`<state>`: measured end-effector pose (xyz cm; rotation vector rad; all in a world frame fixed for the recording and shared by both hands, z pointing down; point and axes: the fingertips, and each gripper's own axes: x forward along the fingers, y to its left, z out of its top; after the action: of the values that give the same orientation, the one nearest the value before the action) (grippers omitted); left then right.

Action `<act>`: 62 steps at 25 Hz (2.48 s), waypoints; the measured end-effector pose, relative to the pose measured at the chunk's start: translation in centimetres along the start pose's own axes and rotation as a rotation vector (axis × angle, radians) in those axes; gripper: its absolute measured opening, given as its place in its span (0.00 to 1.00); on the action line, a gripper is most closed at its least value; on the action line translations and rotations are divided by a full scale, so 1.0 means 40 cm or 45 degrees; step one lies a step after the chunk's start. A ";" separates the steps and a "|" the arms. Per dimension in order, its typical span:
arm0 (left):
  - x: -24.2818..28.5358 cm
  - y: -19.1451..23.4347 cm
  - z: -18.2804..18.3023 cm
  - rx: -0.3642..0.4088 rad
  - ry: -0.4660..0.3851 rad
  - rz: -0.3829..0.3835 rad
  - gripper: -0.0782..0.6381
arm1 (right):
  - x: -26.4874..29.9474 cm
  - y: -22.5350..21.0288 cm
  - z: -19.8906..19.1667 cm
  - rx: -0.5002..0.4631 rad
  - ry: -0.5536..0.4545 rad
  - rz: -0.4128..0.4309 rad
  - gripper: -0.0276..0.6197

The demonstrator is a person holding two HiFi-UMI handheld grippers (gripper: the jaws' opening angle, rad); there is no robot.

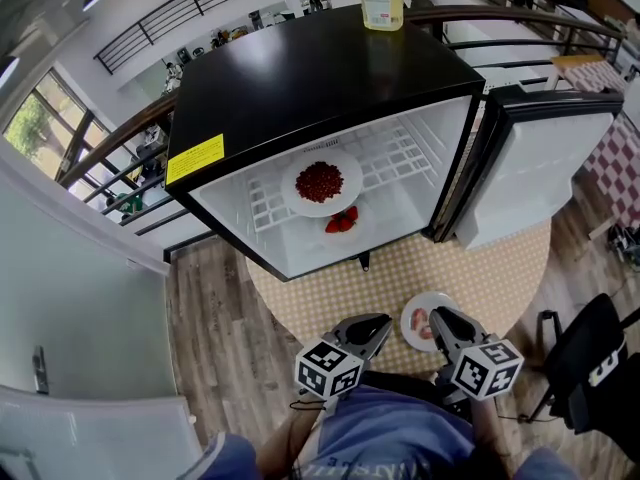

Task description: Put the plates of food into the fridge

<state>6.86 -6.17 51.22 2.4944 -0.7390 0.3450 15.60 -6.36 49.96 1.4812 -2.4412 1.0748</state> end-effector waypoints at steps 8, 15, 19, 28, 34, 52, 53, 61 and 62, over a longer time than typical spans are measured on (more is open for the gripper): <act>0.047 0.006 -0.064 -0.075 0.085 -0.034 0.15 | -0.047 -0.112 -0.003 0.112 -0.026 -0.125 0.14; 0.114 0.014 -0.148 -0.122 0.228 -0.095 0.25 | -0.076 -0.276 -0.047 0.212 0.008 -0.234 0.14; 0.153 0.017 -0.199 -0.191 0.299 -0.122 0.29 | -0.082 -0.331 -0.096 0.289 0.115 -0.255 0.14; 0.201 0.048 -0.312 -0.245 0.469 -0.035 0.42 | -0.054 -0.386 -0.214 0.341 0.278 -0.291 0.20; 0.221 0.041 -0.322 -0.189 0.542 -0.031 0.42 | -0.026 -0.393 -0.279 0.277 0.396 -0.313 0.21; 0.214 0.048 -0.301 -0.129 0.480 -0.005 0.42 | 0.008 -0.355 -0.263 0.126 0.418 -0.310 0.16; 0.212 0.052 -0.292 -0.135 0.464 0.001 0.42 | 0.011 -0.351 -0.257 0.130 0.409 -0.302 0.16; 0.173 0.099 -0.215 -0.153 0.333 0.076 0.42 | 0.059 -0.298 -0.209 0.152 0.364 -0.224 0.16; 0.167 0.109 -0.208 -0.160 0.319 0.088 0.42 | 0.069 -0.290 -0.202 0.155 0.358 -0.211 0.16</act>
<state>9.08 -7.75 62.42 2.2589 -0.7212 0.6046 21.34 -6.77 63.14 1.4231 -2.0605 1.3144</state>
